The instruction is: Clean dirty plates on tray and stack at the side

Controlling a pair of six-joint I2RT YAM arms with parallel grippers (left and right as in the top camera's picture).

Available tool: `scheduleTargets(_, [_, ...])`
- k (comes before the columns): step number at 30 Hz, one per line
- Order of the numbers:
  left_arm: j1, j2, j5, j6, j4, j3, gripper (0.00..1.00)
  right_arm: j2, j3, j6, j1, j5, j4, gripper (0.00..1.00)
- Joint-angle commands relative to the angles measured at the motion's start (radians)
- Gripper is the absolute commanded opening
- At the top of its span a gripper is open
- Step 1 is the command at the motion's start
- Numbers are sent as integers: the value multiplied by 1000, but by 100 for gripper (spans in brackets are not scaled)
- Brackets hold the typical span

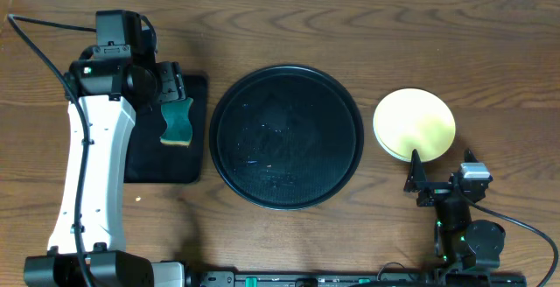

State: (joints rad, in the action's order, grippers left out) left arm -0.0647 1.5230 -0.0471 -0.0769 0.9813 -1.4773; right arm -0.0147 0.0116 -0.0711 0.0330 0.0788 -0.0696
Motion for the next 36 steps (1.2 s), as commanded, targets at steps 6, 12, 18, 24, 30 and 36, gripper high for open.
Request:
scheduleTargets(6, [-2,1,-2,5,2,-13,74,9,-6,-18,-8,5,2,99])
scheduleTargets(12, [-2,1,-2,5,2,-13,73,9,-6,-18,-9,5,2,99])
scheduleTargets(18, [-2,1,-2,5,2,-13,74,9,-6,-18,-8,5,2,99])
scheduleTargets(24, [-2,1,-2,5,2,-13,73,9,-6,-18,-9,5,2,99])
scheduleTargets(30, [-1,-29,3,5,-1,-6,73,9,-6,-18,-8,5,2,99])
scheduleTargets(36, [18,-214,-32,6,-235,168,74,9,-6,-18,-8,5,2,99])
